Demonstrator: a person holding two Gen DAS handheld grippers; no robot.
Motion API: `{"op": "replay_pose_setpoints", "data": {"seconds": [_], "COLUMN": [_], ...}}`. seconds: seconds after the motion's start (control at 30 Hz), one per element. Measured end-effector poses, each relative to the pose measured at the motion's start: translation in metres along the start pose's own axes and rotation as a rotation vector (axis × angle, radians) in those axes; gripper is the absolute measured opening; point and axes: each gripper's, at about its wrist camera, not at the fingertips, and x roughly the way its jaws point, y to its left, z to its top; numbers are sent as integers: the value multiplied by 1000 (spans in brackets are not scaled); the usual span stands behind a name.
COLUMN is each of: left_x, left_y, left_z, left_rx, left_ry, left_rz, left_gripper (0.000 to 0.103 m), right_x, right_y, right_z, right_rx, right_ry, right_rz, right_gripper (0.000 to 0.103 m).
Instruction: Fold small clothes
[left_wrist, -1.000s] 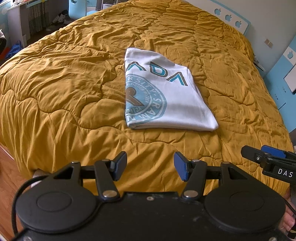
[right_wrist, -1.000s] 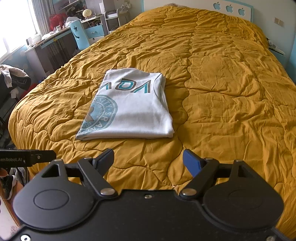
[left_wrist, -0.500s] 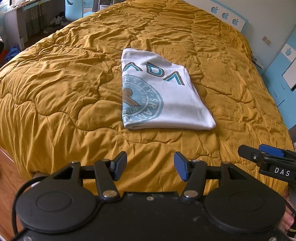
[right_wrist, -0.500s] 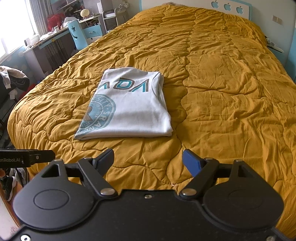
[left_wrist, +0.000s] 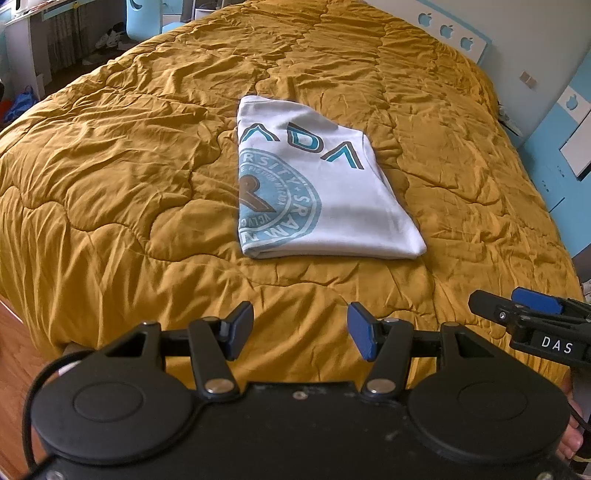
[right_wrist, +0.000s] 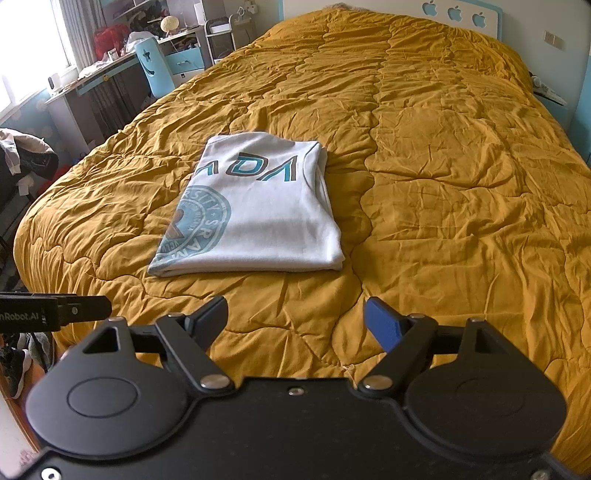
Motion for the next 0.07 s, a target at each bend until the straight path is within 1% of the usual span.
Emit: {"op": "replay_pose_setpoints", "data": {"seconds": [0.07], "left_x": [0], "left_y": [0], "left_z": [0], "left_rx": [0], "left_ry": [0], "left_rz": [2], "left_gripper": [58], "right_x": [0], "right_y": [0], "right_z": [0], "right_rx": [-1], "right_ry": [1], "right_rz": [-1], "right_gripper": [81]}}
